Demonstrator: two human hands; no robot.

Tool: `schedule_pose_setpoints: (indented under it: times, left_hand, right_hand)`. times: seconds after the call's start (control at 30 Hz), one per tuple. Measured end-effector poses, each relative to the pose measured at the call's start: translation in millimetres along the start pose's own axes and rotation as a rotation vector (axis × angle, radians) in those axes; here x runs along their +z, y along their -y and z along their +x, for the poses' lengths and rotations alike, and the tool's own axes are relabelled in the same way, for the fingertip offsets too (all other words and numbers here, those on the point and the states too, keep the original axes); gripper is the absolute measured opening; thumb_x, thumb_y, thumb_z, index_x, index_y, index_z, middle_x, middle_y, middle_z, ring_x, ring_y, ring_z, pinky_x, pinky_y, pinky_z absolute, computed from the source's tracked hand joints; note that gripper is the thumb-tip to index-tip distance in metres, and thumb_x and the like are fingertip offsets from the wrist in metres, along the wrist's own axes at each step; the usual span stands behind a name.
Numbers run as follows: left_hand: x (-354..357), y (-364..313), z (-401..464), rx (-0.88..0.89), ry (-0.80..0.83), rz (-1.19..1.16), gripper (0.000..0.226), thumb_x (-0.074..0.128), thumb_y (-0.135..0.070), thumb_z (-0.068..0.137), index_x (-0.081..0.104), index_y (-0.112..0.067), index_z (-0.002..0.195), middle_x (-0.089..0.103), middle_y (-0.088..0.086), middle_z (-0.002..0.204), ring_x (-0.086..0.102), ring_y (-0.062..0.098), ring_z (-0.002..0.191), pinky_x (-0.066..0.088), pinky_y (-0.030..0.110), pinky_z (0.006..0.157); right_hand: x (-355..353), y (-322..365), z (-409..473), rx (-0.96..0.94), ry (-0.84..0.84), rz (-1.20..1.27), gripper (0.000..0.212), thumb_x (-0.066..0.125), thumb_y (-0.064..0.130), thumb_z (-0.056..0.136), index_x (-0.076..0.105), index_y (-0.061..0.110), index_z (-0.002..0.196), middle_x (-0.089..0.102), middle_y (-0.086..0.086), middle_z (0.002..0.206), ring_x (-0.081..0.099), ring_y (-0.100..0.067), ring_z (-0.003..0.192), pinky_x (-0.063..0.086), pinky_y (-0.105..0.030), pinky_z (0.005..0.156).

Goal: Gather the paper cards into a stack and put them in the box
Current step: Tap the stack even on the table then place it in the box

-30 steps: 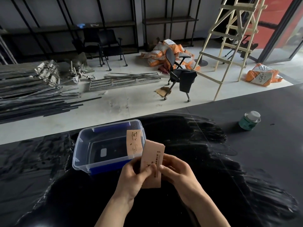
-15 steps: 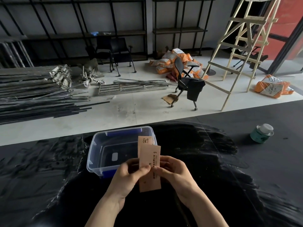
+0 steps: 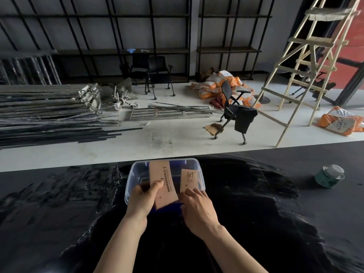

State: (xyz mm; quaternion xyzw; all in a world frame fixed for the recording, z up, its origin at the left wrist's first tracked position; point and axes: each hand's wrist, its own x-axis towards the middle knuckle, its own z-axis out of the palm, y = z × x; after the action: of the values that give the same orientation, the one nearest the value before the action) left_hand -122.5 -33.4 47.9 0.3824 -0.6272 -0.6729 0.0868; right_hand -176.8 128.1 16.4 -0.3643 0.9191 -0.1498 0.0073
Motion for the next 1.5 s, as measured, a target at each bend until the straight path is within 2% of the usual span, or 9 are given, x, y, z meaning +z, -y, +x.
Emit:
schedule_pose_setpoints:
  times: [0.37, 0.63, 0.7, 0.87, 1.0, 1.1, 1.33, 1.43, 1.5]
  left_hand:
    - [0.5, -1.8, -7.9, -0.014, 0.033, 0.085, 0.027, 0.073, -0.034, 0.090, 0.073, -0.010, 0.103, 0.078, 0.012, 0.096, 0.070, 0.027, 0.096, 0.049, 0.027, 0.062]
    - [9.5, 25.4, -18.1, -0.186, 0.136, 0.300, 0.021, 0.074, -0.026, 0.089, 0.060, -0.011, 0.090, 0.075, 0.010, 0.098, 0.067, 0.017, 0.081, 0.046, 0.028, 0.065]
    - [14.2, 26.1, -17.7, -0.218, 0.132, 0.364, 0.031, 0.074, -0.025, 0.090, 0.048, -0.008, 0.088, 0.068, 0.012, 0.103, 0.062, 0.019, 0.083, 0.046, 0.033, 0.075]
    - [27.7, 24.4, -10.1, -0.252, 0.174, 0.432, 0.068, 0.077, -0.021, 0.088, 0.042, 0.002, 0.142, 0.062, 0.021, 0.136, 0.058, 0.035, 0.125, 0.047, 0.046, 0.107]
    - [37.5, 29.3, -6.2, -0.310, 0.193, 0.505, 0.065, 0.076, -0.016, 0.089, 0.043, 0.004, 0.141, 0.058, 0.021, 0.138, 0.052, 0.028, 0.115, 0.041, 0.038, 0.096]
    - [42.3, 29.1, -3.7, -0.307, 0.195, 0.559, 0.064, 0.075, -0.019, 0.091, 0.044, 0.003, 0.142, 0.057, 0.020, 0.139, 0.052, 0.032, 0.127, 0.037, 0.037, 0.091]
    - [44.8, 25.8, -6.1, -0.156, 0.195, 0.927, 0.061, 0.067, -0.048, 0.091, 0.059, -0.005, 0.133, 0.068, 0.013, 0.126, 0.065, 0.030, 0.119, 0.050, 0.036, 0.089]
    - [43.5, 27.8, -4.7, -0.121, 0.158, 1.003, 0.082, 0.066, -0.055, 0.086, 0.042, -0.007, 0.147, 0.066, 0.010, 0.132, 0.067, 0.029, 0.117, 0.053, 0.036, 0.086]
    - [42.8, 30.2, -3.3, -0.103, 0.160, 1.006, 0.081, 0.066, -0.059, 0.083, 0.043, -0.012, 0.145, 0.066, 0.008, 0.133, 0.067, 0.028, 0.116, 0.056, 0.038, 0.090]
  right_hand:
    - [3.6, 2.5, -52.5, -0.038, 0.064, 0.038, 0.035, 0.064, 0.027, 0.099, 0.060, 0.033, 0.133, 0.066, 0.010, 0.132, 0.056, -0.015, 0.128, 0.046, -0.037, 0.112]
    - [15.1, 0.5, -88.0, -0.033, -0.022, 0.037, 0.043, 0.096, 0.027, 0.059, 0.071, 0.034, 0.093, 0.071, 0.017, 0.084, 0.069, -0.009, 0.080, 0.062, -0.022, 0.068]
    - [16.0, -1.7, -88.9, -0.043, -0.041, 0.004, 0.040, 0.095, 0.029, 0.061, 0.073, 0.034, 0.093, 0.071, 0.017, 0.085, 0.069, -0.012, 0.083, 0.061, -0.024, 0.070]
    - [20.9, -4.1, -91.7, -0.049, -0.077, 0.011, 0.036, 0.093, 0.031, 0.062, 0.075, 0.037, 0.093, 0.072, 0.018, 0.086, 0.068, -0.014, 0.088, 0.062, -0.031, 0.079]
    - [22.3, -7.4, -92.5, -0.079, -0.114, 0.010, 0.036, 0.092, 0.032, 0.063, 0.075, 0.038, 0.094, 0.072, 0.019, 0.086, 0.067, -0.013, 0.088, 0.062, -0.029, 0.080]
    - [24.1, -10.3, -93.1, -0.083, -0.129, 0.001, 0.035, 0.091, 0.031, 0.064, 0.075, 0.037, 0.095, 0.072, 0.018, 0.089, 0.065, -0.013, 0.091, 0.062, -0.030, 0.081]
    - [23.6, -11.7, -92.6, -0.051, -0.135, 0.025, 0.044, 0.076, 0.043, 0.070, 0.072, 0.032, 0.112, 0.070, 0.010, 0.109, 0.069, -0.019, 0.108, 0.062, -0.041, 0.094]
    - [20.7, -10.0, -89.6, -0.020, -0.142, -0.051, 0.071, 0.061, 0.068, 0.080, 0.070, 0.021, 0.132, 0.071, 0.000, 0.134, 0.064, -0.029, 0.130, 0.040, -0.045, 0.115]
    - [20.0, -7.9, -87.0, -0.002, -0.145, -0.101, 0.078, 0.052, 0.073, 0.087, 0.067, 0.016, 0.137, 0.071, -0.005, 0.137, 0.063, -0.031, 0.132, 0.027, -0.048, 0.115]
